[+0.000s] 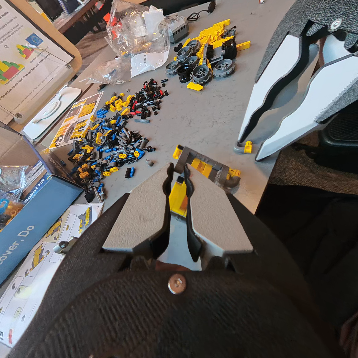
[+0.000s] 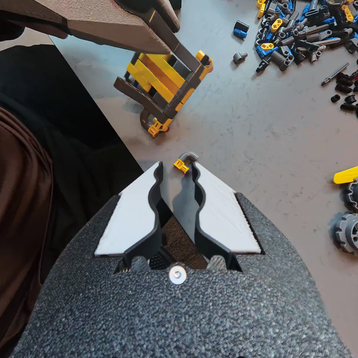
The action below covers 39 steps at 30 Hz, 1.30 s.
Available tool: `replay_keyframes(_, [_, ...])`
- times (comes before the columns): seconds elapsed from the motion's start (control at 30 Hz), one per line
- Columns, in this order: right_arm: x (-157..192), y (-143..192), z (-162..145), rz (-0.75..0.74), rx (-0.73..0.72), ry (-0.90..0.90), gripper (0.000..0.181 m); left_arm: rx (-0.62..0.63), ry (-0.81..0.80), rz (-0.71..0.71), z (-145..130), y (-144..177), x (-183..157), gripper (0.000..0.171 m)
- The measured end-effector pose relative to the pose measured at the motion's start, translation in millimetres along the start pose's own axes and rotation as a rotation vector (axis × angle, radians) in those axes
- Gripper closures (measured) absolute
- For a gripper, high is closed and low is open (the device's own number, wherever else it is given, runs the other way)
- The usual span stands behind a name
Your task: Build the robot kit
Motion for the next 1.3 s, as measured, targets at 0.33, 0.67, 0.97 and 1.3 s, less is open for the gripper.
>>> replay_keyframes(0.33, [-2.6,-1.7,-2.2,0.078,-0.004,-0.037,0.174,0.036,0.051,-0.041,-10.5,-4.6,5.9,0.164])
replay_keyframes(0.67, [-13.0,7.3,-1.9,0.138,-0.088,-0.123,0.174,0.037,0.148,-0.024,-16.1,18.6,11.4,0.145])
replay_keyframes(0.97, [-11.9,37.6,38.9,0.66,-0.38,-0.315,0.173,-0.133,-0.04,-0.136,18.8,48.8,9.6,0.144])
replay_keyframes(1.3, [-2.0,28.6,58.9,1.067,-0.349,-0.412,0.173,-0.274,0.089,-0.457,28.8,40.5,4.4,0.149])
Point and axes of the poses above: each gripper's, where its closed fingertips meet, y back along the fingers, z out of its top, x = y × z across the jaws, the point moved 9 cm from there along y, back along the fingers, and after that the axes turned 6 degrees about -y, right-handed, at the moved point
